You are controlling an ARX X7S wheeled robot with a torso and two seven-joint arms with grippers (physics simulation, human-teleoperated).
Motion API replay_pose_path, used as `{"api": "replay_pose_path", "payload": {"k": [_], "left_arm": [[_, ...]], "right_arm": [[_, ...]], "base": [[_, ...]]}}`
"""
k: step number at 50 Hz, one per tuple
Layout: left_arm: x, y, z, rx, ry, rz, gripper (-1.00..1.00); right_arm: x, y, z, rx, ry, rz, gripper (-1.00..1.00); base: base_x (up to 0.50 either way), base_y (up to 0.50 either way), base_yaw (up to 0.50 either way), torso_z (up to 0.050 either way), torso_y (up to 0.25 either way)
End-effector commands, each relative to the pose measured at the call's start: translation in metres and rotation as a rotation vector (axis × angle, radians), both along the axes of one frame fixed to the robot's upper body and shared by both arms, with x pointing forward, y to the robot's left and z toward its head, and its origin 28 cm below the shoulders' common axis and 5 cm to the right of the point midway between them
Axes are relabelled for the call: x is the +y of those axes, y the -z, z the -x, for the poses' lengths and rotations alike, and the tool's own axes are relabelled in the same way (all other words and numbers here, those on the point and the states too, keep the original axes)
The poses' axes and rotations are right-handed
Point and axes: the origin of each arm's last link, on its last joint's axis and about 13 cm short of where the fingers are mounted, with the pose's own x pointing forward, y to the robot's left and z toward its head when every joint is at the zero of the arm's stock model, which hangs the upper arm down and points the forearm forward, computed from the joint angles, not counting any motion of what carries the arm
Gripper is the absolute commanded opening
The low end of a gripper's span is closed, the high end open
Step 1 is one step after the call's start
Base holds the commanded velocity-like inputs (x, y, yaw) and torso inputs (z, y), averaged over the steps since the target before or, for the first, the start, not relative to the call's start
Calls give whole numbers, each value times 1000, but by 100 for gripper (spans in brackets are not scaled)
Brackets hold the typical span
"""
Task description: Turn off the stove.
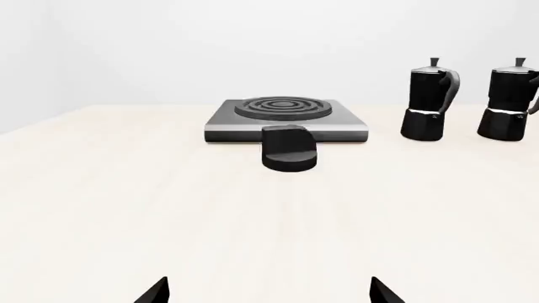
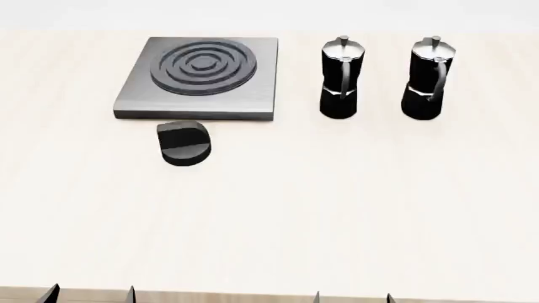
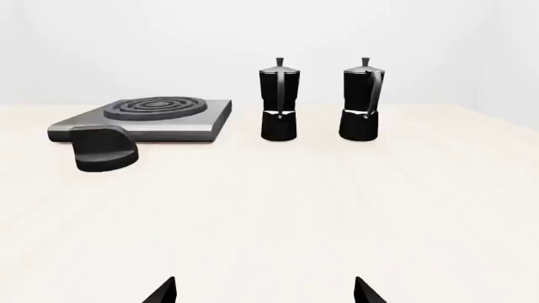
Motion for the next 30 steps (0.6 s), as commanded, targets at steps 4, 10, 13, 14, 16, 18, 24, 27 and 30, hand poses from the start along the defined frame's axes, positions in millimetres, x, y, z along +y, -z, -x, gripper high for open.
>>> {"api": "replay_pose_path", "payload": {"k": [4,10,13,14,16,18,24,27,30], "left_arm": [[0,0,-1,-4,-5,-9,100],[0,-2,1,-5,8,10,100],[0,-2,1,-9,11,9,100],[0,-2,1,-7,13,10,100],[0,-2,1,-4,11,1,100],[0,-3,2,-10,10,-3,100],[0,-7,2,-46,7,-19,100],[-1,-17,7,-107,8,-53,100],[1,-34,9,-163,-5,-17,100]], "right_arm": [[1,0,-1,11,-3,0,100],[1,-1,-2,20,2,21,100],[1,-2,-2,21,0,21,100],[1,-2,-2,20,-2,19,100],[1,-3,-2,21,-2,20,100],[1,-2,-2,26,-2,22,100],[-2,-9,-1,15,46,78,100],[-3,-24,1,-22,74,155,100],[-4,-40,5,-64,96,207,100]], "base": [[0,0,0,0,0],[0,0,0,0,0],[0,0,0,0,0],[0,0,0,0,0],[0,0,0,0,0],[0,0,0,0,0],[0,0,0,0,0],[0,0,0,0,0],[0,0,0,0,0]]}}
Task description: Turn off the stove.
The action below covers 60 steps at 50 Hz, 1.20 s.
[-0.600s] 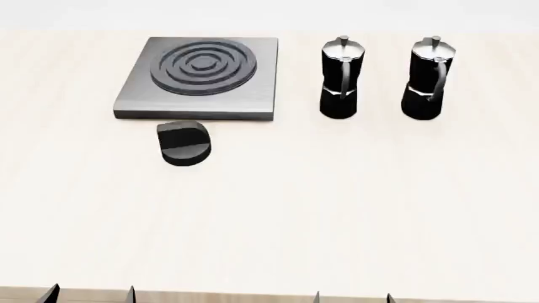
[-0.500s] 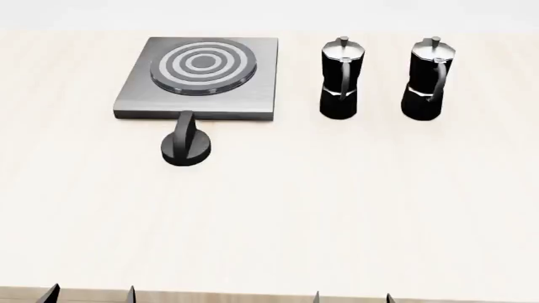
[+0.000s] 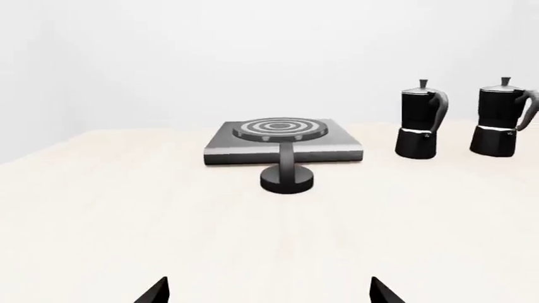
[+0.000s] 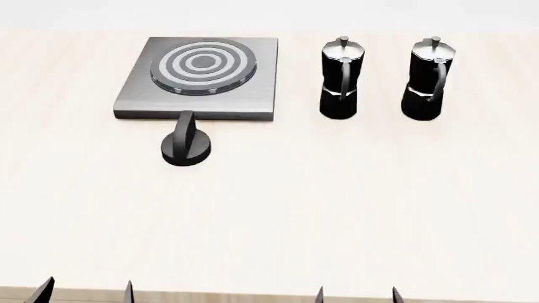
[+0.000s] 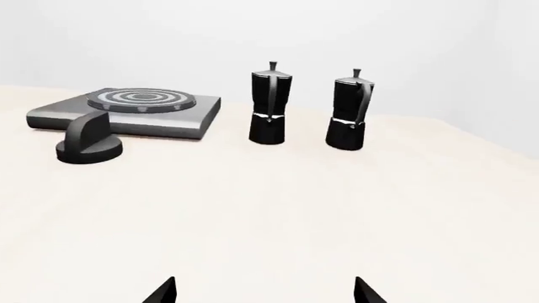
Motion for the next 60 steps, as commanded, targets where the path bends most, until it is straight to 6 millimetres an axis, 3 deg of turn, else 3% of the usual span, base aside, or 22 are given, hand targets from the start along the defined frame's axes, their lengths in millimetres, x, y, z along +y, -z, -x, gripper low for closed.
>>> {"api": "replay_pose_path", "payload": {"k": [1,11,26,43,60], "left_arm": [[3,-32,7,-130,-18,18,100],[10,-64,11,-211,-23,60,100],[17,-92,21,-274,-15,98,100],[20,-105,25,-305,-21,130,100],[20,-104,24,-301,-24,127,100]], "right_arm": [[-5,-34,9,-89,68,120,100],[-10,-66,22,-194,76,132,100],[-14,-87,31,-261,81,153,100],[-11,-102,40,-315,73,166,100],[-9,-103,42,-327,61,169,100]], "base": [[0,0,0,0,0],[0,0,0,0,0],[0,0,0,0,0],[0,0,0,0,0],[156,0,0,0,0]]}}
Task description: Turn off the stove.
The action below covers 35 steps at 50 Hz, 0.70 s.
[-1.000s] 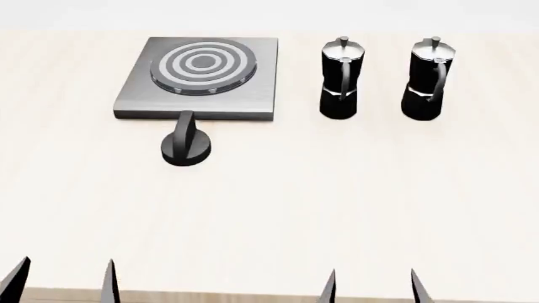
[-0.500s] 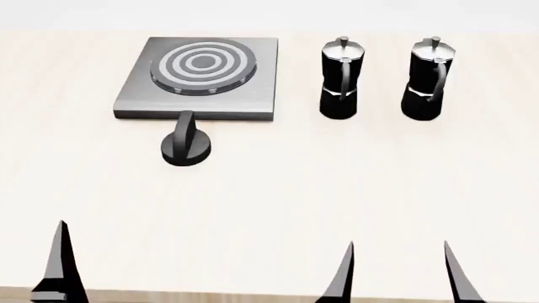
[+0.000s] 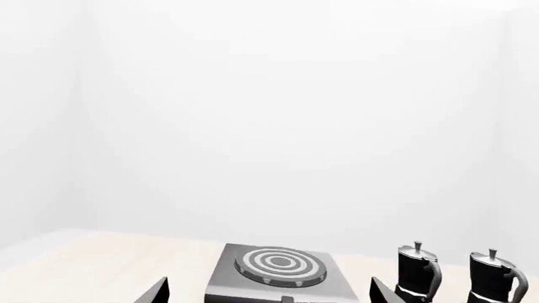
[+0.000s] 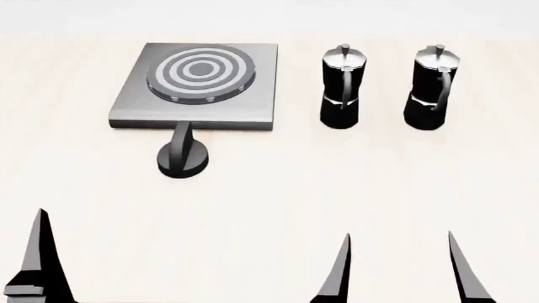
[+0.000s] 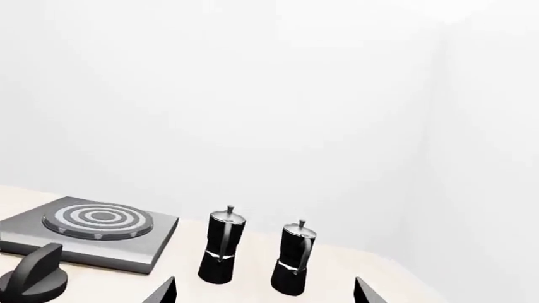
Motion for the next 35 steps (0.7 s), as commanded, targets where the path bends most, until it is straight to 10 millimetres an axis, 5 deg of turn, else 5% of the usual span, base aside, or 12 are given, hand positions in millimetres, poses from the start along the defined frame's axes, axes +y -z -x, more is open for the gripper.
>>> {"api": "replay_pose_path", "payload": {"k": [1,35], "left_arm": [[3,0,-2,0,-15,3,100],[3,1,-1,6,-18,2,100]], "right_arm": [[-1,-2,1,-16,3,1,100],[-1,1,-1,-3,-4,-3,100]], "base": [[223,0,0,0,0],[223,0,0,0,0]]}}
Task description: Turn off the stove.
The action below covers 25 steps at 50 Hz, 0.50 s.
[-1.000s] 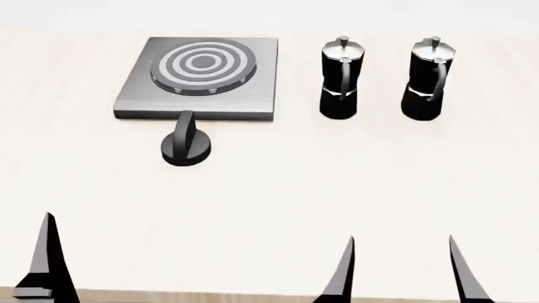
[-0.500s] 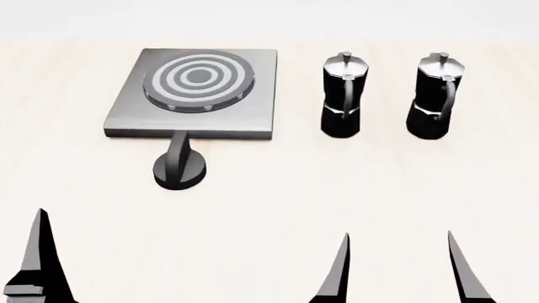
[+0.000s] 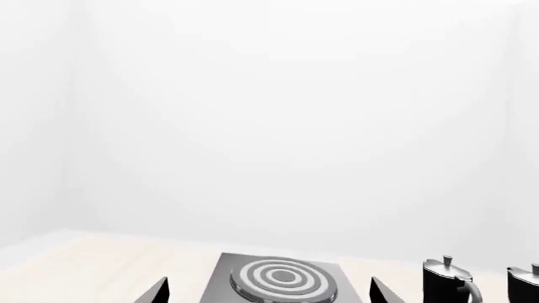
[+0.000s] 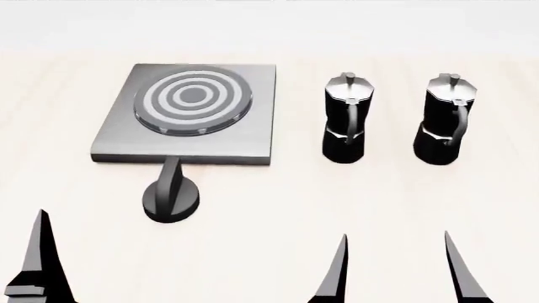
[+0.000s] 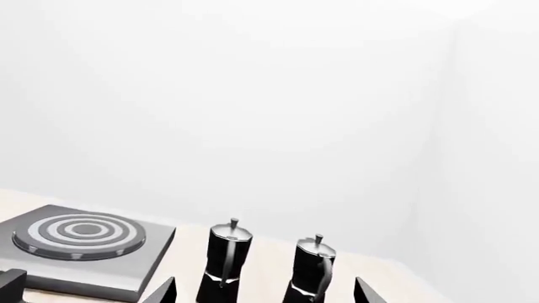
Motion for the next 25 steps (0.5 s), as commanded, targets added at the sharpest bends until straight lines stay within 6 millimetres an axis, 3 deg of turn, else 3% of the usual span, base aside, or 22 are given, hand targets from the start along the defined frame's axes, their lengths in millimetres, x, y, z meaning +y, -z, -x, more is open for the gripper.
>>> {"api": "replay_pose_path", "payload": {"k": [1,25], "left_arm": [[3,1,-2,0,-16,2,100],[3,2,-2,2,-16,-3,100]], "right_arm": [[-2,0,-1,-6,6,-1,100],[-2,2,-1,-1,4,2,100]], "base": [[227,0,0,0,0],[224,0,0,0,0]]}}
